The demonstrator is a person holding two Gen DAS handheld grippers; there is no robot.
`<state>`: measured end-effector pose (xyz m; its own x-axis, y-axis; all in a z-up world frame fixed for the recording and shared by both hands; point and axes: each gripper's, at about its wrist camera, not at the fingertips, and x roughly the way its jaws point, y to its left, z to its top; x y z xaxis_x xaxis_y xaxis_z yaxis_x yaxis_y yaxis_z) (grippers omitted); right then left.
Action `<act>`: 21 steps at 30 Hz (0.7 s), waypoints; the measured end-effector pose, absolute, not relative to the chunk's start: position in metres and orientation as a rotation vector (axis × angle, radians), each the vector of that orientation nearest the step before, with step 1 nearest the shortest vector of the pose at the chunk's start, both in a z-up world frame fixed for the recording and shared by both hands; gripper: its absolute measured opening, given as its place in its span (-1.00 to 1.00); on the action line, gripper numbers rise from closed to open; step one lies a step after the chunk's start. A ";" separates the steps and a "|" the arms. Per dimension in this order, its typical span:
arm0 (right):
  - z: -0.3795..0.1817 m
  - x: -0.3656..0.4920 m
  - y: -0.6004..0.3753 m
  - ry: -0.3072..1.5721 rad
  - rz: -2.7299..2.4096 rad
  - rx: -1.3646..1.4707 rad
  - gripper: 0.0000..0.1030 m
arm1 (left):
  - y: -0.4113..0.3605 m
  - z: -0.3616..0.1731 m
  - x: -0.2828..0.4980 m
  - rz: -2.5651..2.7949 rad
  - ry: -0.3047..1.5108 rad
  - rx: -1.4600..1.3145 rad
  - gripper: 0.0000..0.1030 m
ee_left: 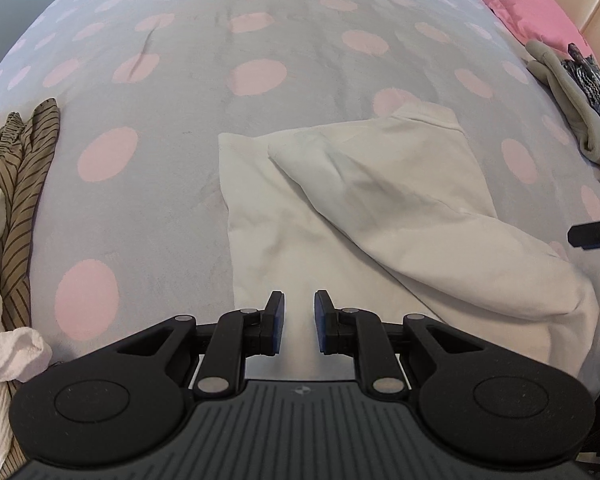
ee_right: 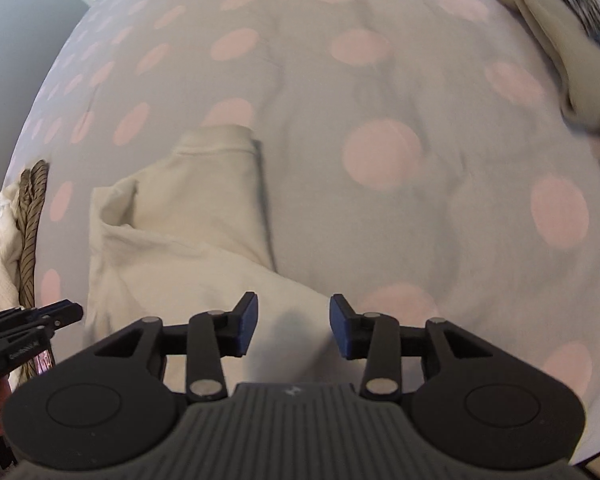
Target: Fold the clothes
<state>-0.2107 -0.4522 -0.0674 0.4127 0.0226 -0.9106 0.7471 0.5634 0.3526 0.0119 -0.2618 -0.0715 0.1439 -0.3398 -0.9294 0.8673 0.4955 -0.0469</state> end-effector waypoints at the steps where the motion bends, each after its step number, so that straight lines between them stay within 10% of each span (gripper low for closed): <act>1: -0.078 -0.217 -0.457 1.048 -0.533 0.942 -0.16 | -0.262 -0.072 0.011 -0.943 1.102 0.595 -0.73; 7: -0.124 -0.233 -0.475 1.005 -0.499 1.220 -0.17 | -0.261 -0.076 0.007 -0.923 1.096 0.621 -0.73; 12: -0.103 -0.227 -0.468 0.948 -0.452 1.195 -0.86 | -0.262 -0.076 0.009 -0.916 1.101 0.609 -0.73; 21: -0.023 -0.188 -0.381 0.848 -0.080 0.929 -0.92 | -0.252 -0.072 0.017 -0.933 1.144 0.540 -0.73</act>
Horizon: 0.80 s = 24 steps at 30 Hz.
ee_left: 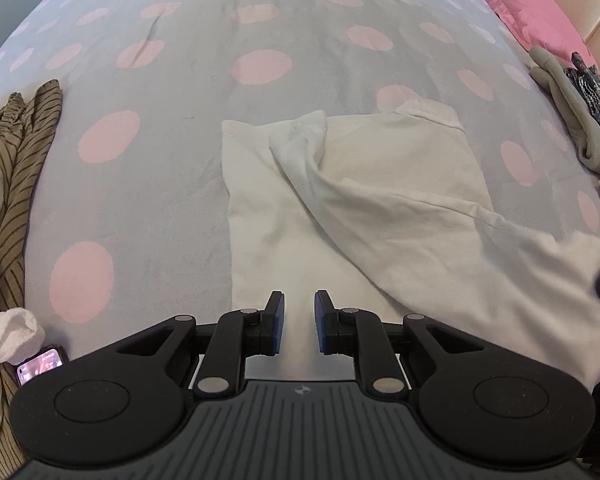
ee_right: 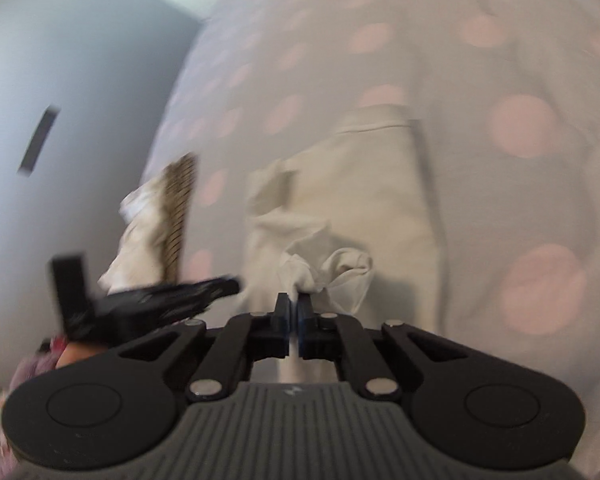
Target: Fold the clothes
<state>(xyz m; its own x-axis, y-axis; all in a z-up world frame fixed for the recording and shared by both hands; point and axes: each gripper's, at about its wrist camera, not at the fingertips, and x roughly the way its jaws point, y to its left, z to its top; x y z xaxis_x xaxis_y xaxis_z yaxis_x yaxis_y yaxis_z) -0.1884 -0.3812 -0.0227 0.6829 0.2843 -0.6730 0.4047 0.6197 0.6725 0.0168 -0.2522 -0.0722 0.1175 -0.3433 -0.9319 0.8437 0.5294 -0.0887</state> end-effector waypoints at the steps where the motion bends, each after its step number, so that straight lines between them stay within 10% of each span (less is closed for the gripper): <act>1: -0.018 -0.183 -0.368 0.849 -0.035 0.900 -0.92 | -0.249 -0.071 0.018 -0.927 1.145 0.533 -0.73; 17: -0.097 -0.101 -0.202 1.094 0.225 0.412 -0.92 | -0.201 -0.078 0.043 -0.872 1.195 0.459 -0.73; 24: -0.115 -0.101 -0.186 1.095 0.256 0.319 -0.59 | -0.197 -0.076 0.029 -0.971 1.232 0.479 -0.73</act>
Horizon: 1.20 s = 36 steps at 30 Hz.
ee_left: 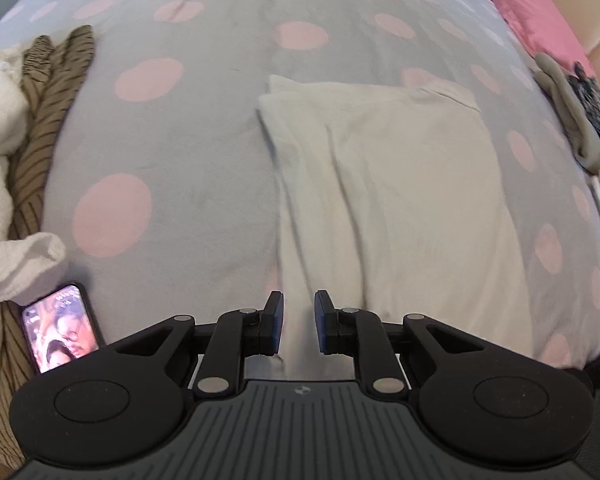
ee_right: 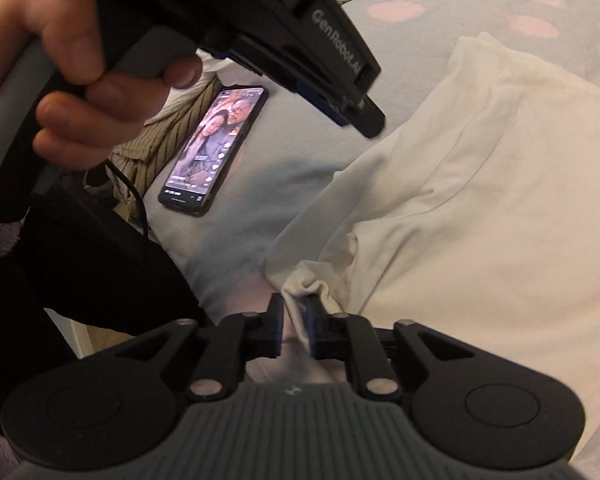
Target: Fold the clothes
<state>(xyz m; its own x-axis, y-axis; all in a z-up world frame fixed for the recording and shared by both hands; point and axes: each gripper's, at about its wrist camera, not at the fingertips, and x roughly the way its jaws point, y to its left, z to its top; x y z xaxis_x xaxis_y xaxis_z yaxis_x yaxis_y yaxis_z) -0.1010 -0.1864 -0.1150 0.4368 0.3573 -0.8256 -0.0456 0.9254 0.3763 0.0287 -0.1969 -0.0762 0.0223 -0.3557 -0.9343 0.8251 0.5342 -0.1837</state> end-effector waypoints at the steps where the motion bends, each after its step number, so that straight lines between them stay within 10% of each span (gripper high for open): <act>1: -0.112 -0.103 -0.190 1.083 0.267 0.328 -0.53 | -0.194 -0.075 0.026 -0.989 1.238 0.475 -0.73; 22: -0.108 -0.169 -0.236 1.039 0.089 0.219 -0.43 | -0.173 -0.091 -0.061 -1.293 1.160 0.723 -0.23; 28: -0.125 -0.176 -0.244 1.123 0.044 0.203 -0.43 | -0.156 -0.109 -0.040 -1.161 1.289 0.632 -0.87; 36: -0.130 -0.183 -0.244 1.150 0.044 0.175 -0.44 | -0.139 -0.110 -0.019 -1.032 1.350 0.568 -0.90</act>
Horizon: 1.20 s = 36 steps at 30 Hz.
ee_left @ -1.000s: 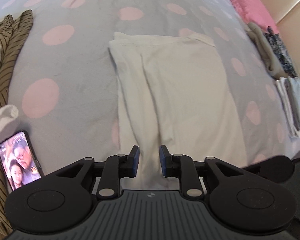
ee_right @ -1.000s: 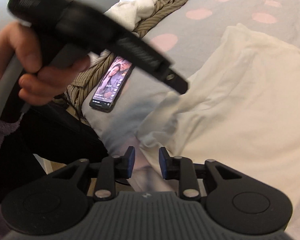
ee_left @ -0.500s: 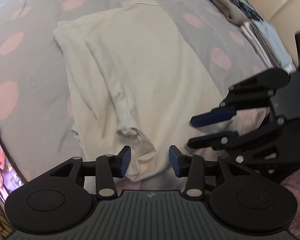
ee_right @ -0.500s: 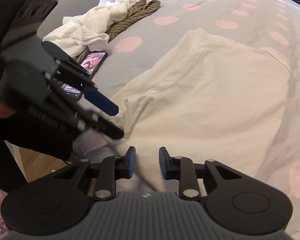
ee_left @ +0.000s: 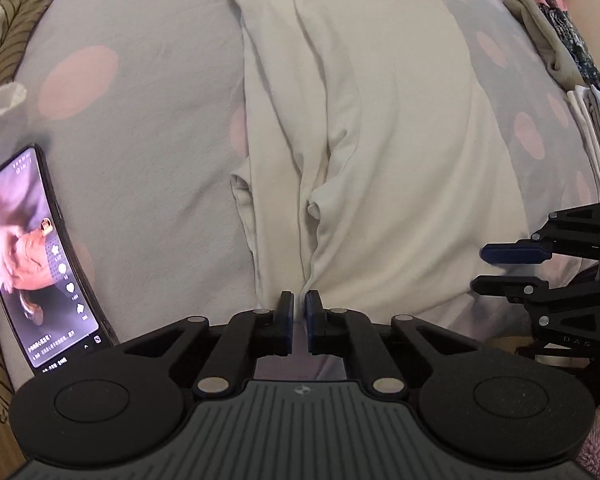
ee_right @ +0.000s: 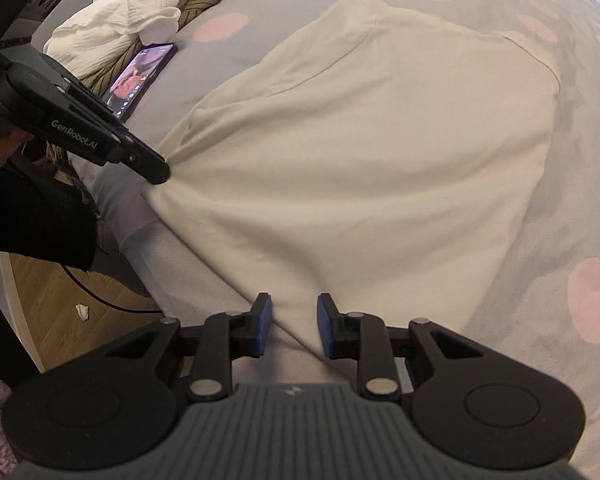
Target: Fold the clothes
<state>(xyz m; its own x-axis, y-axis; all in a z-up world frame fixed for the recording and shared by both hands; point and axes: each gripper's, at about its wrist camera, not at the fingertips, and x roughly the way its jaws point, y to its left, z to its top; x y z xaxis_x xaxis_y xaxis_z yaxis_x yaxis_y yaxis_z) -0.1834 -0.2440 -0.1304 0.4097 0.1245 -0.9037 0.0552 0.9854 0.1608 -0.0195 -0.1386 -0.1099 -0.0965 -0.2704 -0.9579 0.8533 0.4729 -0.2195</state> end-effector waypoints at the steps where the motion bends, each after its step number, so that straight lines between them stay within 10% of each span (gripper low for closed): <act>1: -0.128 -0.184 -0.244 1.141 0.045 0.176 -0.44 | -0.139 -0.106 -0.021 -1.038 1.341 0.579 -0.89; 9: -0.120 -0.183 -0.237 1.100 0.061 0.178 -0.44 | -0.140 -0.104 -0.032 -1.047 1.402 0.577 -0.41; 17: -0.111 -0.179 -0.207 1.034 0.152 0.077 -0.44 | -0.141 -0.117 -0.029 -1.062 1.439 0.550 -0.79; 34: -0.114 -0.167 -0.116 0.876 0.161 -0.408 -0.45 | -0.140 -0.081 -0.017 -1.182 1.482 0.370 -0.84; 36: -0.115 -0.165 -0.114 0.876 0.150 -0.413 -0.81 | -0.143 -0.081 -0.018 -1.176 1.484 0.375 -0.84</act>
<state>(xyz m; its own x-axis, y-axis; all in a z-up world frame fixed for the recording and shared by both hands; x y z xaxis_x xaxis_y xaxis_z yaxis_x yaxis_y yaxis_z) -0.1648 -0.1142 -0.1153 0.6360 -0.0400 -0.7706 -0.2938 0.9109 -0.2898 -0.0176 -0.1435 -0.0813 -0.3003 -0.3684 -0.8798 0.7725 0.4471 -0.4509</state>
